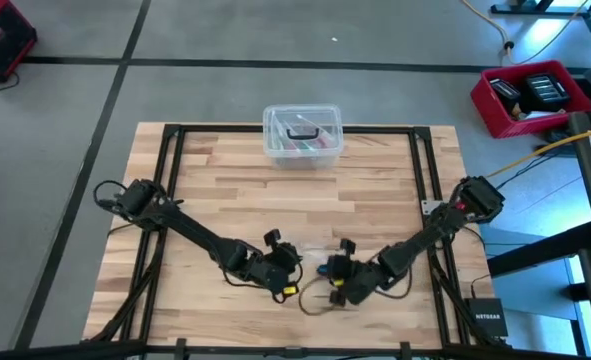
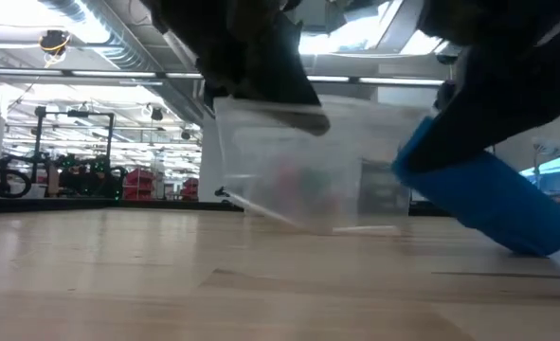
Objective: Roll bandage
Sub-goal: Put the rolled blue bandage into the transparent zip bag
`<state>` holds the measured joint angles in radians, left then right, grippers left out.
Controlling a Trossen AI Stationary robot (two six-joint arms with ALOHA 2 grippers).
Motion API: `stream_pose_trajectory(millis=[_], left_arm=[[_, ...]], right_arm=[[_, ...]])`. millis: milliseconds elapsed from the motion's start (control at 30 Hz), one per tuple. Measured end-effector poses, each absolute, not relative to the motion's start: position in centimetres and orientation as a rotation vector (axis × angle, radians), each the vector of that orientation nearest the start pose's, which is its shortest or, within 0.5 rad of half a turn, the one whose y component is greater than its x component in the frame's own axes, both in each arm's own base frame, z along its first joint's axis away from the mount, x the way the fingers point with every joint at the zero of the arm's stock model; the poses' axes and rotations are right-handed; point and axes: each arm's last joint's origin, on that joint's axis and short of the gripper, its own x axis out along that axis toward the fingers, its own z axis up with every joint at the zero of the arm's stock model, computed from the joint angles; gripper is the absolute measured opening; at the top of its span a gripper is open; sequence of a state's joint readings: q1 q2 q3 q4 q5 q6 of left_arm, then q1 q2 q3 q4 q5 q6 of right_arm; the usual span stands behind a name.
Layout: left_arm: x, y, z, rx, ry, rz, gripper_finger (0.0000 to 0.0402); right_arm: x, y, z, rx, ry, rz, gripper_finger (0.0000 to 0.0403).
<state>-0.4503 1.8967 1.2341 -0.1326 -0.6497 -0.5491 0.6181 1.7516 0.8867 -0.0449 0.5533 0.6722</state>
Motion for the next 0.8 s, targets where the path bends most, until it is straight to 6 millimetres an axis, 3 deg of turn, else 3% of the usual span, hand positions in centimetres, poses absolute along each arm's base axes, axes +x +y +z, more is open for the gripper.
stream_pose_trajectory(millis=[267, 433, 633, 800], left_arm=[[36.6, -15.7, 18.3, -0.104, 0.615, 0.354, 0.0003], [36.5, -15.7, 18.2, -0.091, 0.633, 0.356, 0.0003], [36.4, -15.7, 18.1, -0.088, 0.639, 0.357, 0.0003], [36.4, -15.8, 18.1, -0.089, 0.641, 0.353, 0.0003]], right_arm=[[28.9, 15.7, 14.0, 0.167, 0.819, -0.138, 0.0202], [29.0, 16.0, 16.0, 0.198, 0.824, -0.023, 0.0267], [26.6, 16.7, 17.6, 0.152, 0.916, 0.012, 0.0293], [24.5, 19.2, 16.6, 0.085, 0.963, 0.067, 0.0288]])
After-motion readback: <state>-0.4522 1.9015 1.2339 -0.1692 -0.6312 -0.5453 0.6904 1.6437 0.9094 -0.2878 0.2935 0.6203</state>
